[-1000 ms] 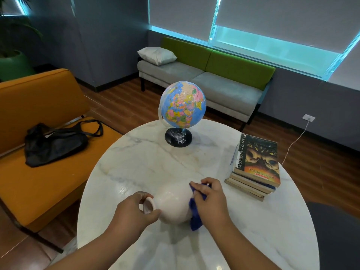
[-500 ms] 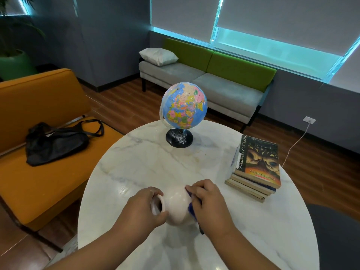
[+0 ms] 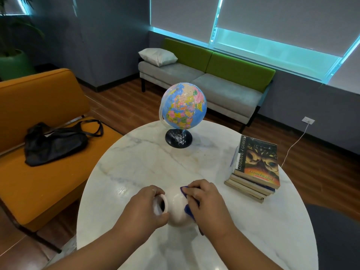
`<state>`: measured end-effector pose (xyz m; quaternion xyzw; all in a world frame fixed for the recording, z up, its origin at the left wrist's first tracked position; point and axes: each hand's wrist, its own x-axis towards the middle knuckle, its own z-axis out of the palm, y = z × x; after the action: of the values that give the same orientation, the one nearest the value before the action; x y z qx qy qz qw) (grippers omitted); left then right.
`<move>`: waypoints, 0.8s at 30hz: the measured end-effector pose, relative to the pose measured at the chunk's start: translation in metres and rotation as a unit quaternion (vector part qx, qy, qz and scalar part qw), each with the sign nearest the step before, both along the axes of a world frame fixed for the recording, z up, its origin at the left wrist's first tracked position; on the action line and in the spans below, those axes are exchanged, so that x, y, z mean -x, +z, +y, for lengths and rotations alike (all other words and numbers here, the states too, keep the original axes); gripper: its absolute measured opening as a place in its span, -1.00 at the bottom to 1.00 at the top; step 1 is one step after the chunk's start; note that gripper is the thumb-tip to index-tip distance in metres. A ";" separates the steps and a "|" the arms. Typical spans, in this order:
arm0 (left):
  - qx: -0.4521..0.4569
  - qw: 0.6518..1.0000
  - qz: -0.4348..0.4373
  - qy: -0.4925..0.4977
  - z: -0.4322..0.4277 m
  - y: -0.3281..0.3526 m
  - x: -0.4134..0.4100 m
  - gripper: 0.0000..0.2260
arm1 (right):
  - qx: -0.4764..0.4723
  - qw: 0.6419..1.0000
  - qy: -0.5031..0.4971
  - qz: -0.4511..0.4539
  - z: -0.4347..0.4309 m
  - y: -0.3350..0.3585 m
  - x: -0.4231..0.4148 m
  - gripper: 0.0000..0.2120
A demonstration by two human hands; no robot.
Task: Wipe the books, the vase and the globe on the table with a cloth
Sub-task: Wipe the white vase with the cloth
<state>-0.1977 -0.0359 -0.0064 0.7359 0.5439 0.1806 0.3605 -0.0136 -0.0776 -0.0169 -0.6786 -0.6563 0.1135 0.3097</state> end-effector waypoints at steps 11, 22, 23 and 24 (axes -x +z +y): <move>0.007 1.000 -0.010 0.000 0.003 -0.006 0.005 -0.61 | 0.028 0.988 -0.064 0.138 -0.003 -0.001 0.003 -0.81; 0.005 1.000 -0.022 -0.018 0.000 -0.016 0.016 -0.65 | -0.018 0.990 -0.002 0.138 -0.018 -0.015 0.023 -0.73; 0.010 0.999 -0.028 -0.014 -0.001 -0.017 0.018 -0.65 | -0.006 0.981 -0.047 0.188 -0.014 -0.014 0.017 -0.70; 0.013 0.999 -0.033 -0.012 -0.001 -0.018 0.019 -0.65 | 0.013 0.969 -0.092 0.229 -0.012 -0.014 0.008 -0.66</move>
<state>-0.2171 -0.0372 -0.0249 0.7313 0.5253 0.1930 0.3900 -0.0217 -0.0895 -0.0306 -0.6963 -0.5009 0.2453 0.4518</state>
